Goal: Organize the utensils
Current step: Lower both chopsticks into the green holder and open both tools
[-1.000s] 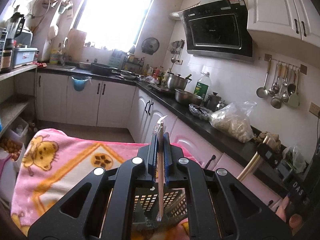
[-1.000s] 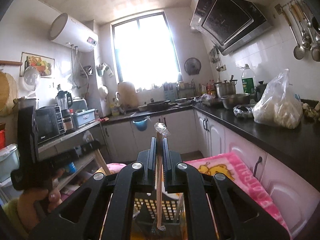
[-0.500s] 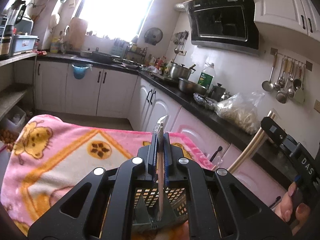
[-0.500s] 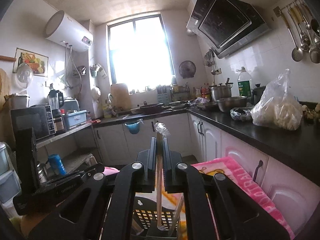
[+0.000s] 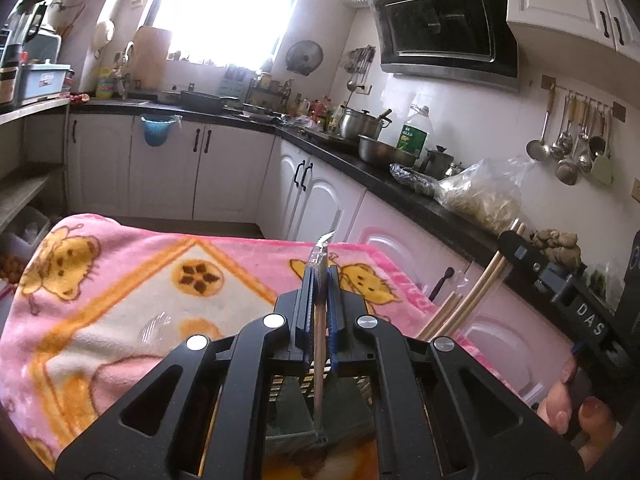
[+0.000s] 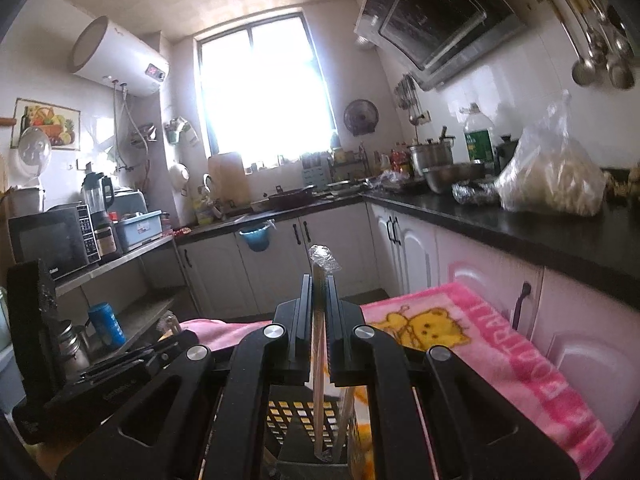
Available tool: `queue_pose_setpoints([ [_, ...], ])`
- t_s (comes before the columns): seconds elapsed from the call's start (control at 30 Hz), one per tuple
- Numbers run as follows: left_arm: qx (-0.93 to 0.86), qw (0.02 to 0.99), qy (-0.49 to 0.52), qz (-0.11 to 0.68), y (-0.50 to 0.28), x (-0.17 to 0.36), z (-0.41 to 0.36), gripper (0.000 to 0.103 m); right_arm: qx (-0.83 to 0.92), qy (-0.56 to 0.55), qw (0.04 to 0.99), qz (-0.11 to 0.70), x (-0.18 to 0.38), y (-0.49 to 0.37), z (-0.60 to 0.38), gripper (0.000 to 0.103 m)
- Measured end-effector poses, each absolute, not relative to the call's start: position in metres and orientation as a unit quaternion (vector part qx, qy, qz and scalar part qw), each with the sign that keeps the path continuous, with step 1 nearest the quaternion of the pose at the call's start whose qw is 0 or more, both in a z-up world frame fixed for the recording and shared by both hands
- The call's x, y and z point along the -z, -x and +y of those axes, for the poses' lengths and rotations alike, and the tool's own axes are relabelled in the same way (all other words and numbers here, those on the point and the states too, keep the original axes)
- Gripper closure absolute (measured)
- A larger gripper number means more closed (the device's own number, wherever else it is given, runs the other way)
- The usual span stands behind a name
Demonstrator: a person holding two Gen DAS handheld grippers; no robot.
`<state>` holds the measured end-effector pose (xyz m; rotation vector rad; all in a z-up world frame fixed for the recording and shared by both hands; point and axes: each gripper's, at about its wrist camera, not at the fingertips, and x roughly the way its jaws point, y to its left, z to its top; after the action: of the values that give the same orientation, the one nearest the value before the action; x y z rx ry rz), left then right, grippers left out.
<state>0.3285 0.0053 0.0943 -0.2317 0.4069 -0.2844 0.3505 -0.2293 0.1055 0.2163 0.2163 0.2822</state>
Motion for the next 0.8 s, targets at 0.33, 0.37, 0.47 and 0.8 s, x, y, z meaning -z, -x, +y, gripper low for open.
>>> queue_pose_setpoints([
  [0.33, 0.139, 0.962, 0.109, 0.209, -0.327, -0.088, 0.008, 0.102, -0.147, -0.127, 0.974, 0.118, -0.083, -0.349, -0.228, 0.097],
  [0.37, 0.140, 0.962, 0.109, 0.210, -0.326, -0.087, 0.008, 0.102, -0.148, -0.128, 0.973, 0.119, -0.081, -0.348, -0.227, 0.097],
  [0.47, 0.141, 0.960, 0.112, 0.214, -0.324, -0.086, 0.009, 0.102, -0.145, -0.128, 0.973, 0.127, -0.076, -0.347, -0.228, 0.097],
  [0.8, 0.142, 0.959, 0.116, 0.217, -0.318, -0.085, 0.013, 0.098, -0.139, -0.140, 0.969, 0.151, -0.064, -0.340, -0.239, 0.088],
])
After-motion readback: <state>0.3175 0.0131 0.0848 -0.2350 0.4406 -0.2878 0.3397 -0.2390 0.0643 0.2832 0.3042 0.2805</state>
